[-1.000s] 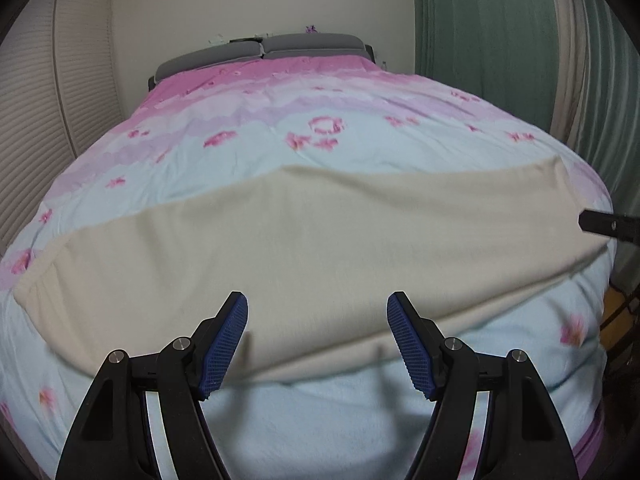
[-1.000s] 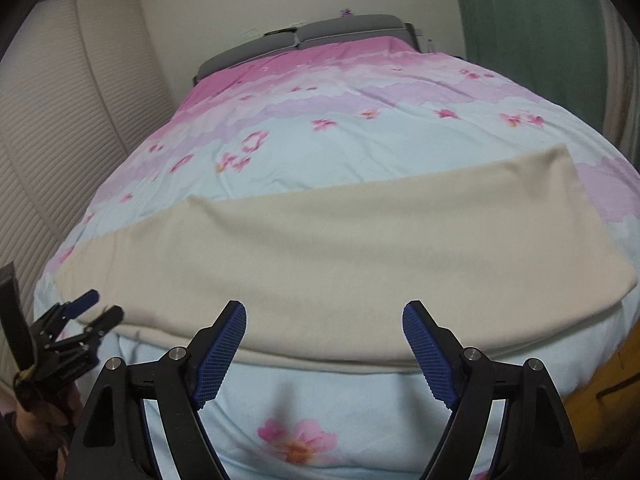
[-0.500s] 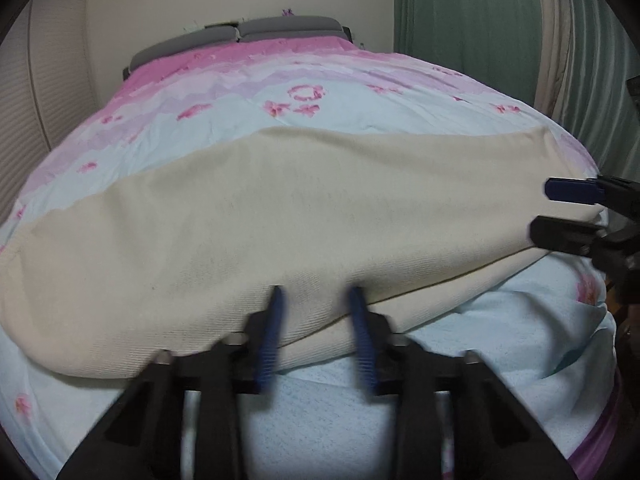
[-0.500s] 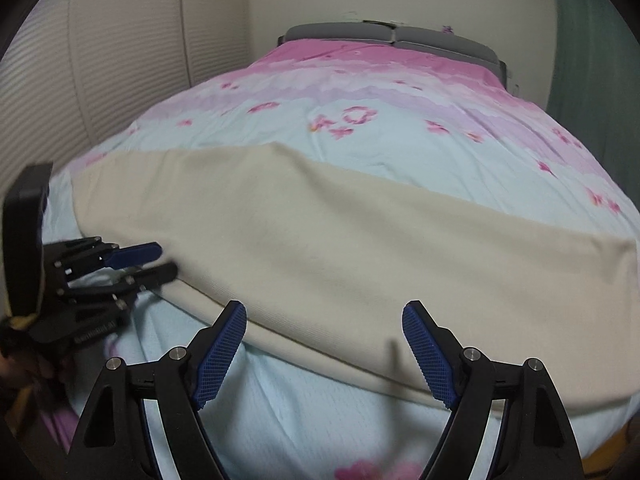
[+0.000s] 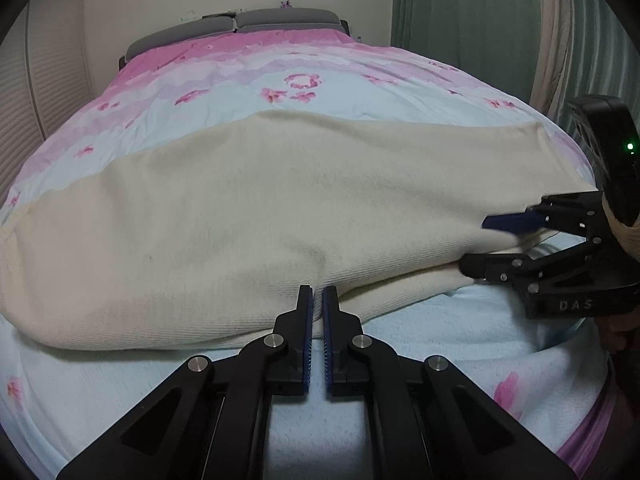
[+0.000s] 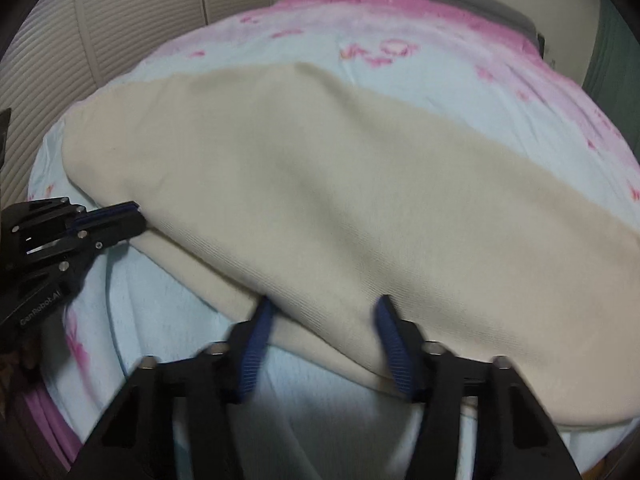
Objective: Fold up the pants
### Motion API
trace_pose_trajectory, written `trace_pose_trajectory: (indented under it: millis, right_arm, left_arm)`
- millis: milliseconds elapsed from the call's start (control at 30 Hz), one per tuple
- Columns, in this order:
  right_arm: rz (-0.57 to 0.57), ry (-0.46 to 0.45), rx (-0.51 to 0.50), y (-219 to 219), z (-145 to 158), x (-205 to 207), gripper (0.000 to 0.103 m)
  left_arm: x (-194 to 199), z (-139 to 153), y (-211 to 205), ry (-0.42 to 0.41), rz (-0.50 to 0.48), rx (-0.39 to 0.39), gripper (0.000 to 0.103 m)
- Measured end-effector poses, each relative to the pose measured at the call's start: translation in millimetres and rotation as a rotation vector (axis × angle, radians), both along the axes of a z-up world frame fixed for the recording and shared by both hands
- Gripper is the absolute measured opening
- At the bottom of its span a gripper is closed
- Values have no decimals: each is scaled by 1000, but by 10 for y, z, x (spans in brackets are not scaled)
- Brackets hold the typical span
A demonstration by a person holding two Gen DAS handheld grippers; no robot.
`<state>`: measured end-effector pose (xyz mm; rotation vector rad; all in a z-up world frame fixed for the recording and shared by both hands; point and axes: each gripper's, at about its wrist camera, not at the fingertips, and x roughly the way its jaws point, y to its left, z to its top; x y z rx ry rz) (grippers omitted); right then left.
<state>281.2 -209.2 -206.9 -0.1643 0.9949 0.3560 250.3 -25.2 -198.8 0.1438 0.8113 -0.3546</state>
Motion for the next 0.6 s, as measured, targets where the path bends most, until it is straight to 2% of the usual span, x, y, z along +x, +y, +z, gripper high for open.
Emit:
trace_pose_trajectory:
  millis: [33,133,200,267,300,367,400,433,467,533,600]
  right_arm:
    - [-4,13,8,-29,-1,1,38]
    - [-12,35,35,-82,-24,17,36]
    - [-20,17,41,-96,21,10,36]
    - [-45,-24,78,-165,188,-37,36]
    - [-61,-43,95,-223,271,-61,37]
    - [-120,-110,123,-408,483,-172,49]
    - [-163,-154,135,-561,596,-254,63]
    - [-217,-205,146,-751,704,-345,71]
    - [-263,-240,153,-909,772,-408,73]
    - [-404,-294,159,-1375,886,-528,77]
    - [-547,-318,174,-1868,905,-599,83]
  left_arm:
    - [-6,-8,2,6,1,-2,7]
    - [-31,-16,8,19,-1,-9,6]
    - [-51,-1,13,20,1,-13,6]
    - [-90,75,2,3,-4,-15,6]
    - [-114,115,-9,-5,-7,-10,6]
    - [-169,232,-65,-33,-15,3,9]
    - [-177,281,-95,-41,-19,5,13]
    - [-177,374,-170,-56,-25,4,29]
    - [-172,433,-224,-70,-26,1,48]
    - [-132,595,-409,-124,-32,-19,57]
    - [-12,729,-725,-149,-76,-44,60]
